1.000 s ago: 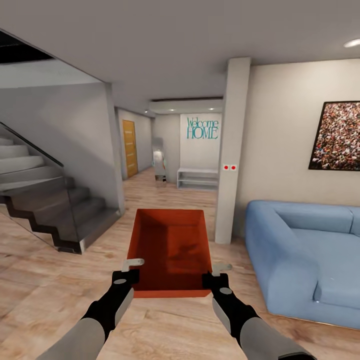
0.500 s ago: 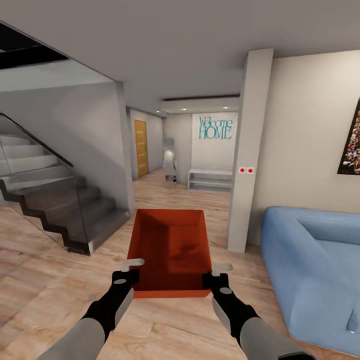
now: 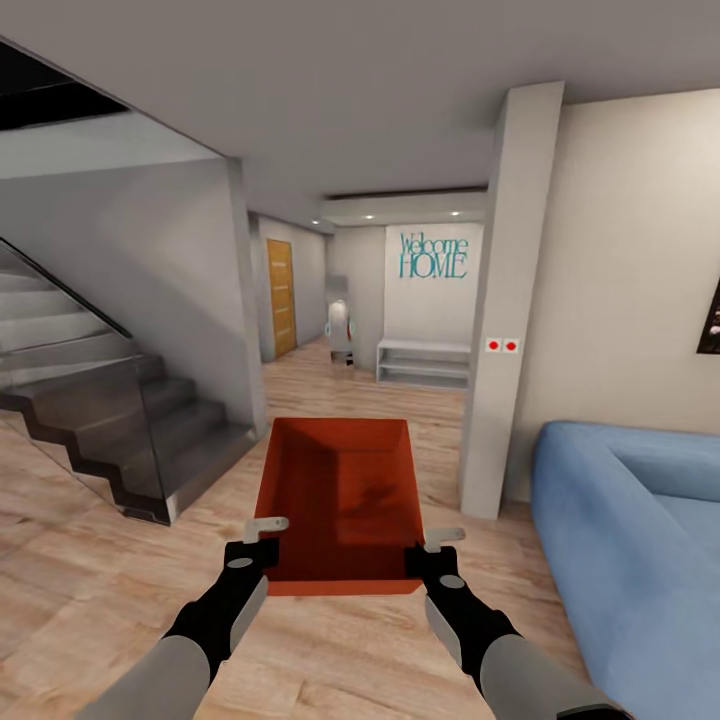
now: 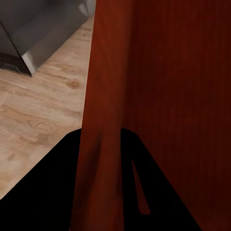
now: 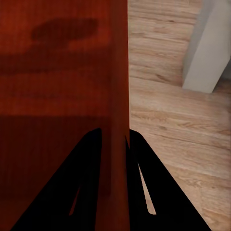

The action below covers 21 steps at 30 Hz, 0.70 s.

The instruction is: Move the two storage containers from the living room to the garage. In the garage, place one container on the floor and stack the other container on top of it (either order is fine).

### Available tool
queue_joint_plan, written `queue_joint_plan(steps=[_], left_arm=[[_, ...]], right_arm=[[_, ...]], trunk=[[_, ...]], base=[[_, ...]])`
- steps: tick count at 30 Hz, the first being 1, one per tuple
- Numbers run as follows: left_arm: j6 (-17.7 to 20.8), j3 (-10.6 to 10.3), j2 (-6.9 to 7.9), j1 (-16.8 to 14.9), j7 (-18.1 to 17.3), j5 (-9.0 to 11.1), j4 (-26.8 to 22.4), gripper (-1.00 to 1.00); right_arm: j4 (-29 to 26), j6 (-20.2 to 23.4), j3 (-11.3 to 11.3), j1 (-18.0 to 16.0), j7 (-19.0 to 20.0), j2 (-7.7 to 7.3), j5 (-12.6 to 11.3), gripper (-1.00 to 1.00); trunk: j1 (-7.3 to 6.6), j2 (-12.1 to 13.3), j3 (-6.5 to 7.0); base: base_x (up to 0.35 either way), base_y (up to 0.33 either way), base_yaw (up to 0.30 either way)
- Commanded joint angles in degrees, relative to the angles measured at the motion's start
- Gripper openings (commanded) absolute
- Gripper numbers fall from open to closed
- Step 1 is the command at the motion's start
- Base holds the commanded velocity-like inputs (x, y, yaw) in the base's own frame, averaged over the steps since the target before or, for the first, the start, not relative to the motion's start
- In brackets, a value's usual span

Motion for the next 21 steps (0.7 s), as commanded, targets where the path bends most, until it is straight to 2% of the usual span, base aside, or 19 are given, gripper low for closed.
queue_joint_plan(steps=[1,21], left_arm=[[0.4,-0.2,-0.03,0.0,0.7,0.3,0.0,-1.00],[0.4,-0.2,0.00,0.0,0.7,0.3,0.0,-1.00]], right_arm=[[-0.1,-0.2,-0.3,-0.1,0.0,0.11,0.4,-1.00],[-0.2,-0.3,-0.3,-0.1,0.0,0.11,0.4,-1.00]], trunk=[[0.05,-0.1,-0.09],[0.05,-0.1,-0.09]], base=[[0.322,0.000,0.000],[0.322,0.000,0.000]])
